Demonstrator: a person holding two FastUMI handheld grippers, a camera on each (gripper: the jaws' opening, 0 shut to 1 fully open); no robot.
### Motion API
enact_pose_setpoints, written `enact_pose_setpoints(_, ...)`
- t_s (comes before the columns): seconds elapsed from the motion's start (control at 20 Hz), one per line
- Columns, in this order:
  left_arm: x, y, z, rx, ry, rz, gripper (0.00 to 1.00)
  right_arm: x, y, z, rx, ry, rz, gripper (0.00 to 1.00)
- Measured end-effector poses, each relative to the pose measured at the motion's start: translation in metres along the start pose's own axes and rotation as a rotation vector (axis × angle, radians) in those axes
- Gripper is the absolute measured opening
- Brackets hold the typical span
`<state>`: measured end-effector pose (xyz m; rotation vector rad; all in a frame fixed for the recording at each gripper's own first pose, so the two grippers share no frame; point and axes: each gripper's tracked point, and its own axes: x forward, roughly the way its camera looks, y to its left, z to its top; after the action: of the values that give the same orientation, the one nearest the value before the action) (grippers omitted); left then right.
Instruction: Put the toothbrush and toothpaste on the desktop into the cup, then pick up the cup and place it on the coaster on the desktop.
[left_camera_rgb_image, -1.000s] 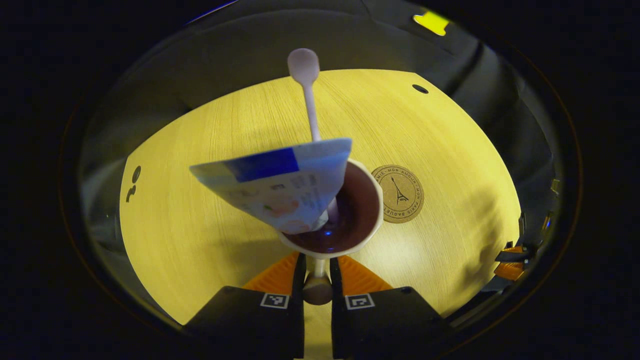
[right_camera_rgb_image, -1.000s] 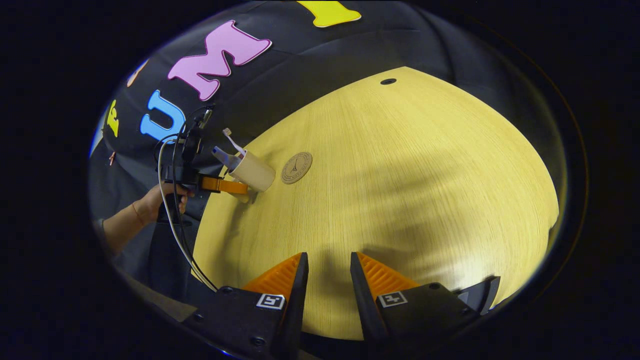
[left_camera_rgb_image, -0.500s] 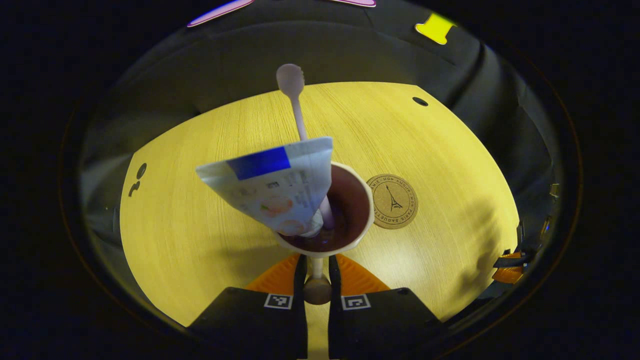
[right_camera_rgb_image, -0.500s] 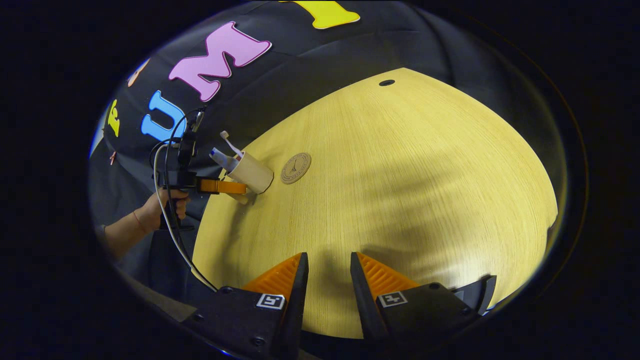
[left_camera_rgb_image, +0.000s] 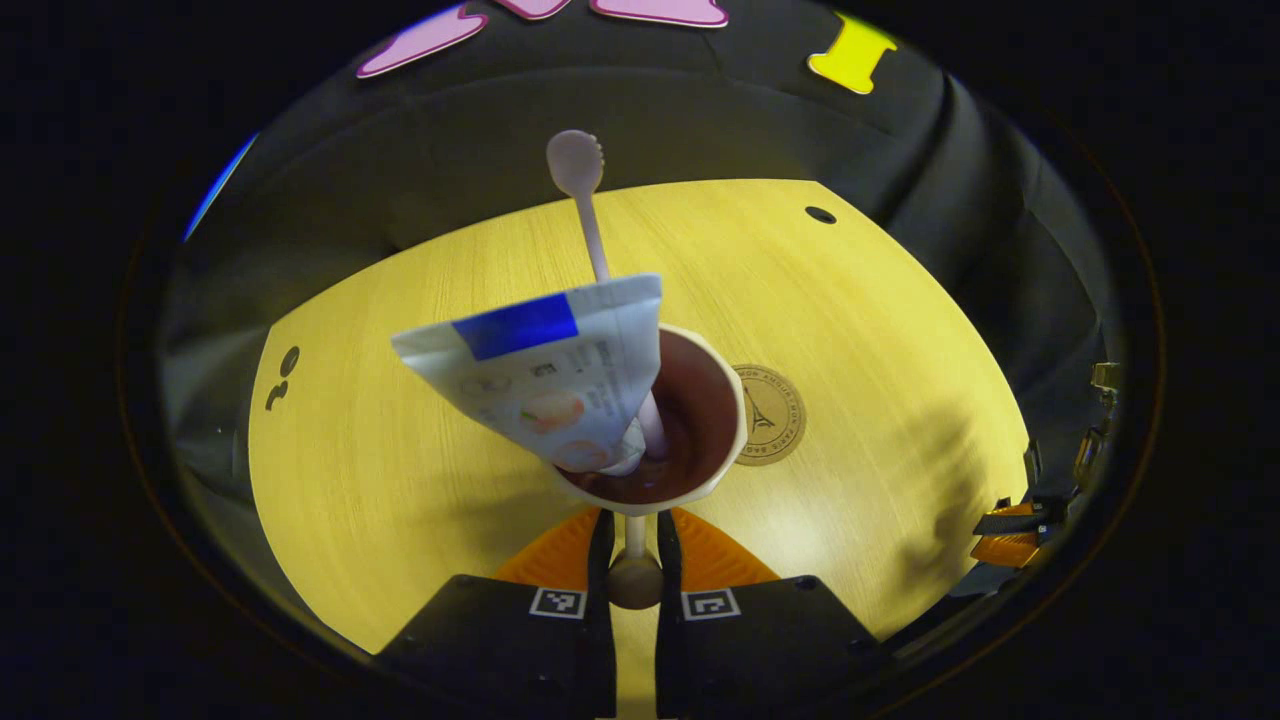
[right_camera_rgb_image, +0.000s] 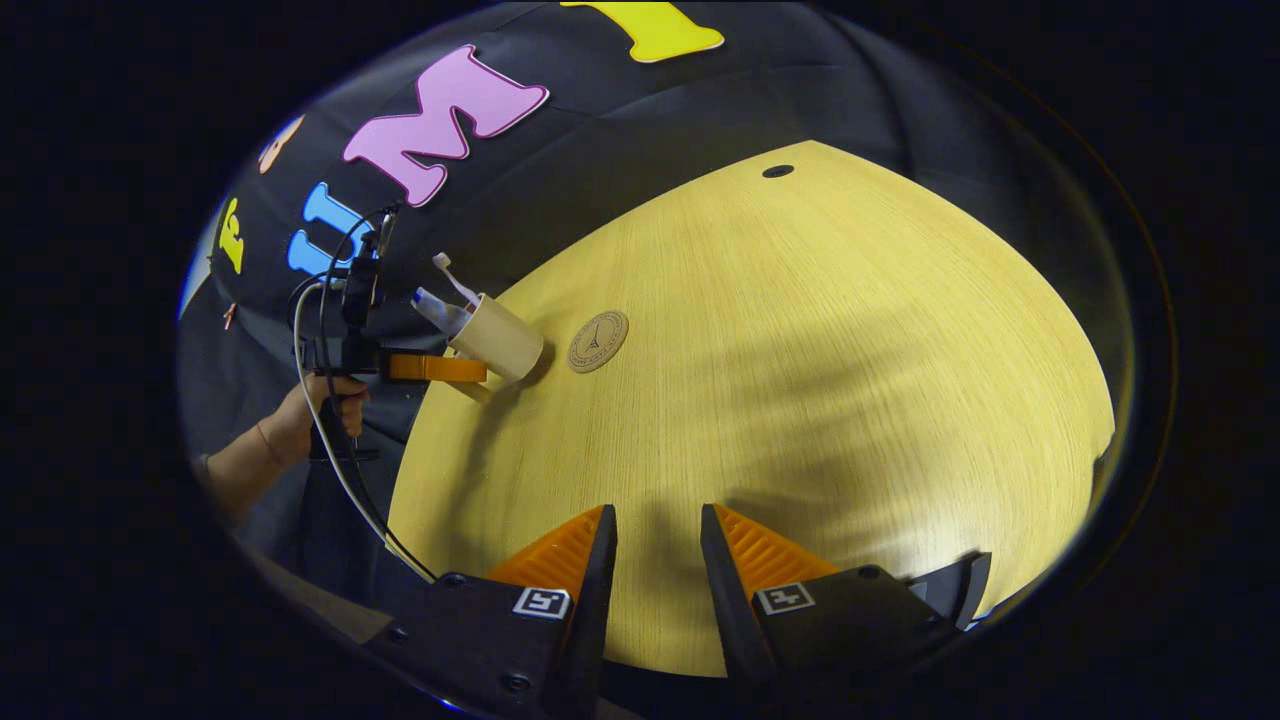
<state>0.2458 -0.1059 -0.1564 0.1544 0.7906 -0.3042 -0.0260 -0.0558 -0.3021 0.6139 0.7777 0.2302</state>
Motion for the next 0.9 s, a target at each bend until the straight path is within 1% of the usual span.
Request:
enact_pose_setpoints(0.7,0.023,-0.064,0.025,0.129,0.021,-0.051,0.2,-0.027,-0.022,0.005,0.066,-0.064,-0.037,0.52)
enact_pose_setpoints(0.9,0.031,-0.075,0.028,0.149,0.027,-0.053,0.2,-0.023,-0.023,0.009,0.075,-0.07,-0.043,0.52)
